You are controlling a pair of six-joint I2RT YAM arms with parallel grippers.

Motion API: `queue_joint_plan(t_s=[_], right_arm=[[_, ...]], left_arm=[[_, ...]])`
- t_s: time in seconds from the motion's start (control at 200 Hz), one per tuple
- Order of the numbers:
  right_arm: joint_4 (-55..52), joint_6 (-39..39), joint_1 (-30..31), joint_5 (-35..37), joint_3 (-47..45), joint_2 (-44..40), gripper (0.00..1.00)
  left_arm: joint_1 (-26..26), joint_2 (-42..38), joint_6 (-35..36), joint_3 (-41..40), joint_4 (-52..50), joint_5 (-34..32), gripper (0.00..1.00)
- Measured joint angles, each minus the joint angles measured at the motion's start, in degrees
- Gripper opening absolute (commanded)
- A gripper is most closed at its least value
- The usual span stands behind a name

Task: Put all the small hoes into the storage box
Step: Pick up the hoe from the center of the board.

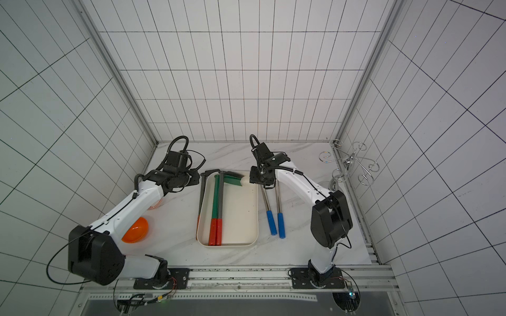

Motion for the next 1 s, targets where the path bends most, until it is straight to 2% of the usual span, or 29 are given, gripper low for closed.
queue_joint_plan(t_s=[0.24, 0.475, 0.7, 1.0], right_arm=[[0.9, -0.3, -0.4, 0.0, -3.1, -2.4, 0.49], [1.5, -0.3, -0.5, -0.1, -5.4, -2.7, 0.50], [2.1, -0.5, -0.8, -0.3, -6.2, -2.9, 0.50], [2.5, -0.5, -0.8, -0.6, -6.2, -2.9, 0.49]], left_arm=[[3.4, 0.0, 1.3, -3.0, 0.3, 0.8, 0.46], [3.5, 3.5, 1.0, -7.1, 2.9, 4.2, 0.49], [3.5, 8.2, 0.7, -7.8, 5.9, 5.8, 0.55], [3.5, 13.5, 0.2, -7.8, 9.1, 6.0, 0.55]])
